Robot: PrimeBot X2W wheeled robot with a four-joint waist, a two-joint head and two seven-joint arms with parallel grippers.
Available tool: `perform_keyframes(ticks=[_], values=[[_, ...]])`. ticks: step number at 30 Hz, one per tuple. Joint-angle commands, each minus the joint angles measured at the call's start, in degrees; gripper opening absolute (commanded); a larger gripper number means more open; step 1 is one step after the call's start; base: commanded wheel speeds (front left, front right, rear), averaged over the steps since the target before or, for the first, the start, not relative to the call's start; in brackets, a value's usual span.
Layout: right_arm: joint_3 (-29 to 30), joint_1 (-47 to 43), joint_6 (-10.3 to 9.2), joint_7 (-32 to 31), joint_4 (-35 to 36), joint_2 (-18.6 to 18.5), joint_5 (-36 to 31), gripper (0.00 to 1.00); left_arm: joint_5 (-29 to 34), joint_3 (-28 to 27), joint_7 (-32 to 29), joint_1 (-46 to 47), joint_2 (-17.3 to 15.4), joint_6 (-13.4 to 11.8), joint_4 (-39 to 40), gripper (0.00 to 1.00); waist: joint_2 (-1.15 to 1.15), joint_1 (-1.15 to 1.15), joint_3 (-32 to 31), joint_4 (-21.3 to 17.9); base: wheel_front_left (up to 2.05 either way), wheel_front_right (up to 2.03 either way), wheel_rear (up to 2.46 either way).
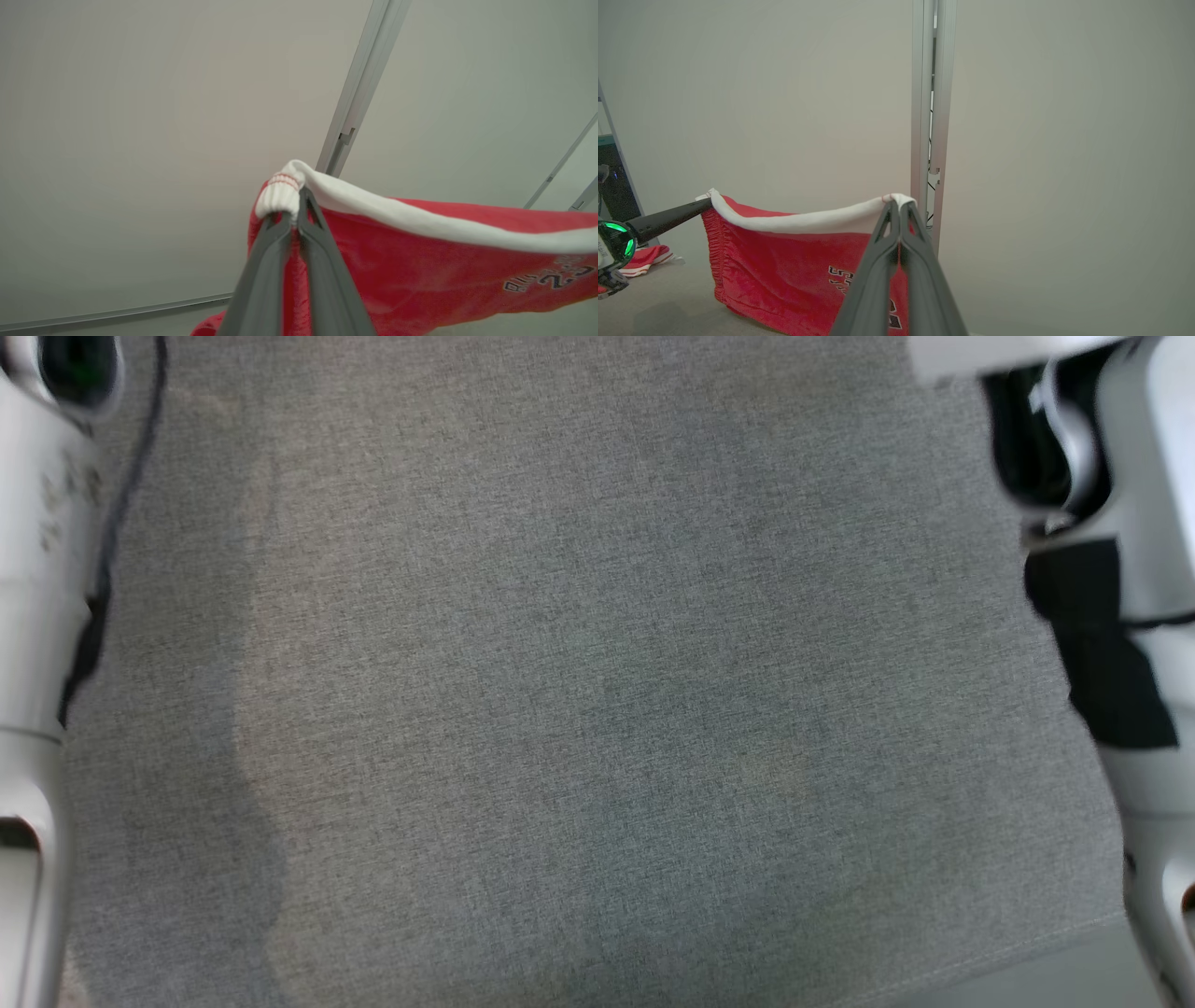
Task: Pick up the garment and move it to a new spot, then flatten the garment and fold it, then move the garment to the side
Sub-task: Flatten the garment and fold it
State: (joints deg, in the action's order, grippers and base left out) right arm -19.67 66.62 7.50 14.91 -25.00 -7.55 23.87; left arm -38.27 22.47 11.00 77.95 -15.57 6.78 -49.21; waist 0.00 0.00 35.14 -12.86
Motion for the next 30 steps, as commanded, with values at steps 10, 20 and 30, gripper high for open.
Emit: perform_keyframes(ticks=[10,20,30], values=[[1.7,-15.8,-0.01,0.4,9.4,-2.9,1.6,0.0,-12.3,8.0,2.8,-16.5,-4.4,0.7,13.4,0.0,0.0,0.0,-2.2,1.7,0.0,0.0,0.0],[11.2,-35.6,-0.01,0.4,22.3,-2.9,2.3,0.0,-11.2,7.1,4.3,-34.3,-6.3,0.2,27.2,0.0,0.0,0.0,-9.3,4.9,0.0,0.0,0.0],[17.8,-57.7,-0.01,0.4,33.1,-1.0,-2.0,0.0,-4.3,-2.0,4.3,-60.2,1.3,-0.5,40.3,0.0,0.0,0.0,-19.9,5.4,0.0,0.0,0.0]])
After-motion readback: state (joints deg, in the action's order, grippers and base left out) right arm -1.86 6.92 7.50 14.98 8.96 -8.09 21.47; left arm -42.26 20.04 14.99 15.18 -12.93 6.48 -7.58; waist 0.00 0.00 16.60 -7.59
